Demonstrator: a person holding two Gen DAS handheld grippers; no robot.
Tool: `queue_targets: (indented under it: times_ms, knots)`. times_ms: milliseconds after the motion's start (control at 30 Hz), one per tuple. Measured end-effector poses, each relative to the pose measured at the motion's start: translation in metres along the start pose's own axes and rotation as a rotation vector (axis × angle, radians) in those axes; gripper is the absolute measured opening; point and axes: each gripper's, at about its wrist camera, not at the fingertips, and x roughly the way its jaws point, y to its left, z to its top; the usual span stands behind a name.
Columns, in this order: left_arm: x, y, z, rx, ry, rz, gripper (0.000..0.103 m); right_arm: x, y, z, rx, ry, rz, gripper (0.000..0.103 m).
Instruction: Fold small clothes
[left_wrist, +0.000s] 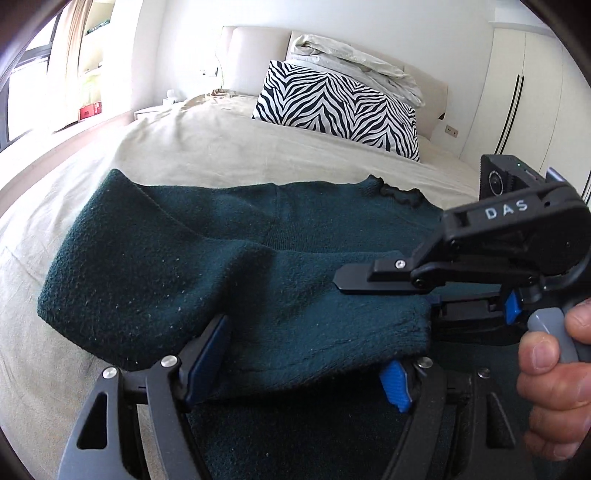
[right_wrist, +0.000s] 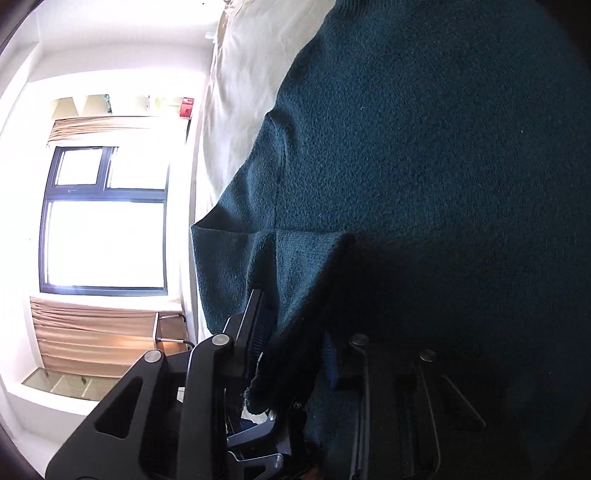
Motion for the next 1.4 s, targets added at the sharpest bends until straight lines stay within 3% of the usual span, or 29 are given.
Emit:
queue_targets:
  times_ms: [67, 167, 300, 533, 733, 1167, 1400]
  knots:
    - [-0.011, 0.01, -0.002, -0.046, -0.047, -0.078, 0.077, -0.014, 0.004, 0.003, -0.035, -0.033, -0.02, 0.007]
    - [-0.022, 0.021, -0.004, -0.099, -0.098, -0.121, 0.081, -0.051, 0.013, 0.01, -0.093, -0.118, -0.057, 0.007]
    - [-0.018, 0.03, -0.001, -0.16, -0.077, -0.137, 0.081, -0.108, 0.005, 0.024, -0.123, -0.214, -0.176, 0.007]
    - [-0.011, 0.043, -0.001, -0.228, -0.054, -0.159, 0.081, -0.18, -0.054, 0.039, -0.007, -0.33, -0.317, 0.007]
    - [-0.01, 0.046, -0.004, -0.244, -0.051, -0.163, 0.081, -0.194, -0.079, 0.034, 0.034, -0.369, -0.345, 0.007]
    - [-0.009, 0.048, -0.006, -0.247, -0.048, -0.167, 0.081, -0.19, -0.082, 0.061, -0.006, -0.417, -0.465, 0.007]
    - [-0.022, 0.046, 0.001, -0.244, -0.062, -0.146, 0.079, -0.197, -0.113, 0.053, 0.077, -0.423, -0.336, 0.008]
